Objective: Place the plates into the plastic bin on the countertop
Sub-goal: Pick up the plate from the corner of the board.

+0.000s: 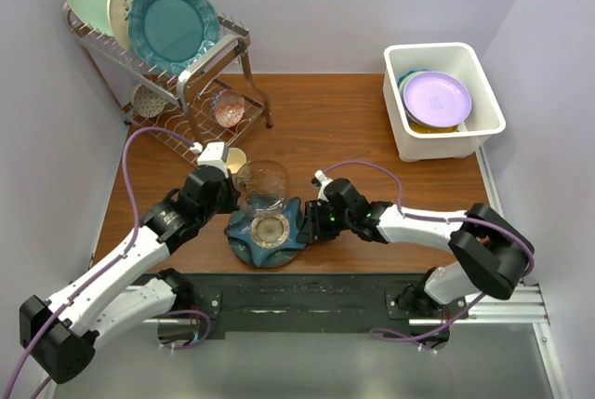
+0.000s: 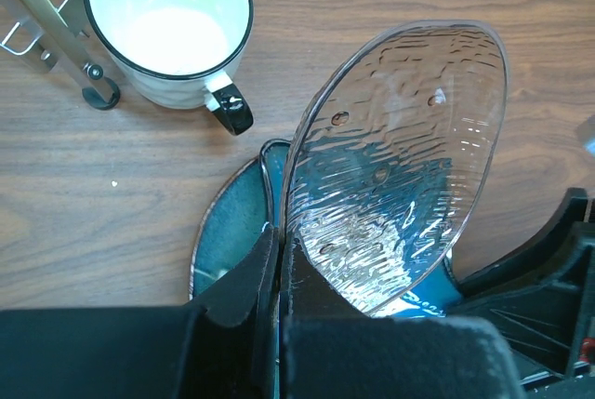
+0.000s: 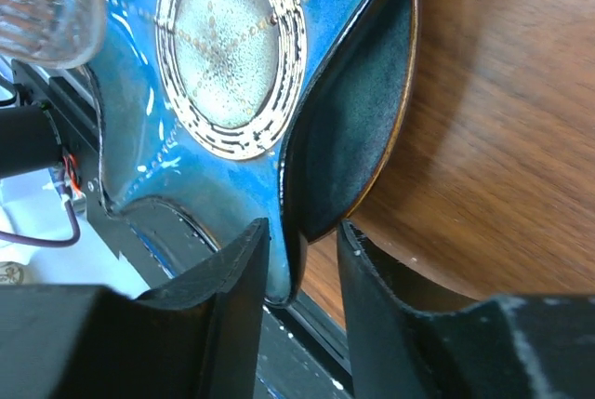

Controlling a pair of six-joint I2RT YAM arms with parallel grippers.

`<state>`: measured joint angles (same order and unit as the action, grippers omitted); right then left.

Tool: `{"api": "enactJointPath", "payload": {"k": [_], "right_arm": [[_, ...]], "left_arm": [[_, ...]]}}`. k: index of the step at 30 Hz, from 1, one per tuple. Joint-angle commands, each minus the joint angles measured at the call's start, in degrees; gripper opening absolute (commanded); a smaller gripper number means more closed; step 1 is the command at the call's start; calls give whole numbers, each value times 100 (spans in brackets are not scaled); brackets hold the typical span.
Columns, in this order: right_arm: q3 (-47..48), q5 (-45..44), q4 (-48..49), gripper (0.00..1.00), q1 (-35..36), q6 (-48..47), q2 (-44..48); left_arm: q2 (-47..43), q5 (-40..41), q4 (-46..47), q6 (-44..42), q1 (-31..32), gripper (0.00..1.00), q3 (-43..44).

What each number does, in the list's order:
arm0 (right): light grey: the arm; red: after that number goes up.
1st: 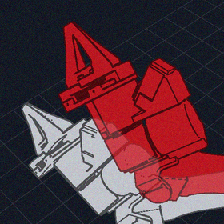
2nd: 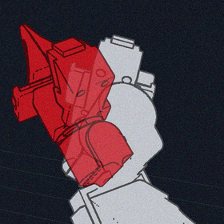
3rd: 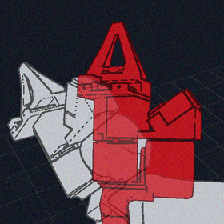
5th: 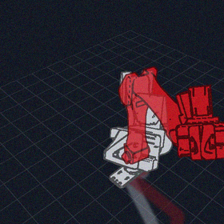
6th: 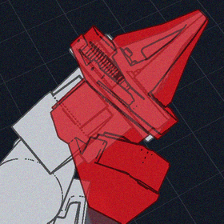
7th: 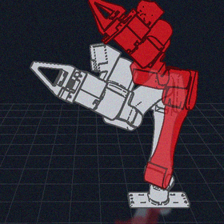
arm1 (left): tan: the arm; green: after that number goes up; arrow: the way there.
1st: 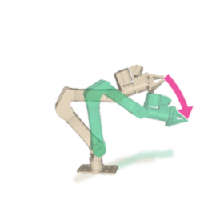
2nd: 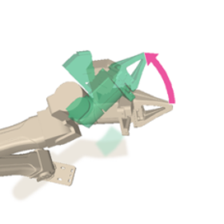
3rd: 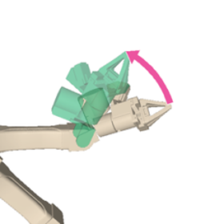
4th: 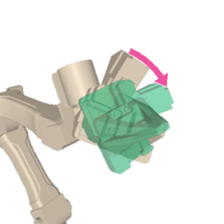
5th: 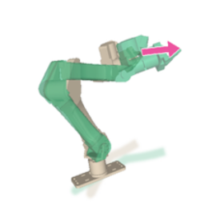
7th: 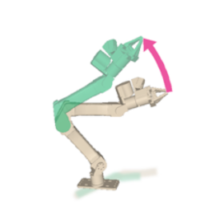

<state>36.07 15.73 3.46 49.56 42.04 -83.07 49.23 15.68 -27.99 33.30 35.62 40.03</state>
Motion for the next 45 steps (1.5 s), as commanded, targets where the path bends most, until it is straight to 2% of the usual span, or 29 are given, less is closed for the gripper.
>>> {"api": "enactJointPath", "payload": {"k": [1,2,3,5,6,9,22,45], "right_arm": [[233,-298,67,33,159,94,-262],[233,-324,67,31,168,102,-297],[233,-403,58,23,185,111,-298],[190,-447,84,17,186,120,-272],[181,-509,84,8,186,120,-219],[224,-605,-56,1,177,102,-26],[462,-1194,-847,0,186,-56,774],[418,-1564,-1172,0,186,41,1776]], "left_arm": [[-151,31,74,-131,-37,0,286],[-142,31,65,-139,-37,0,295],[-151,31,39,-139,-46,0,303],[-168,40,4,-148,-37,0,330],[-194,66,-66,-148,-46,0,356],[-265,171,-198,-175,-46,0,444],[-441,348,-505,-219,-46,0,558],[-546,857,-840,-131,-178,0,708]]}}
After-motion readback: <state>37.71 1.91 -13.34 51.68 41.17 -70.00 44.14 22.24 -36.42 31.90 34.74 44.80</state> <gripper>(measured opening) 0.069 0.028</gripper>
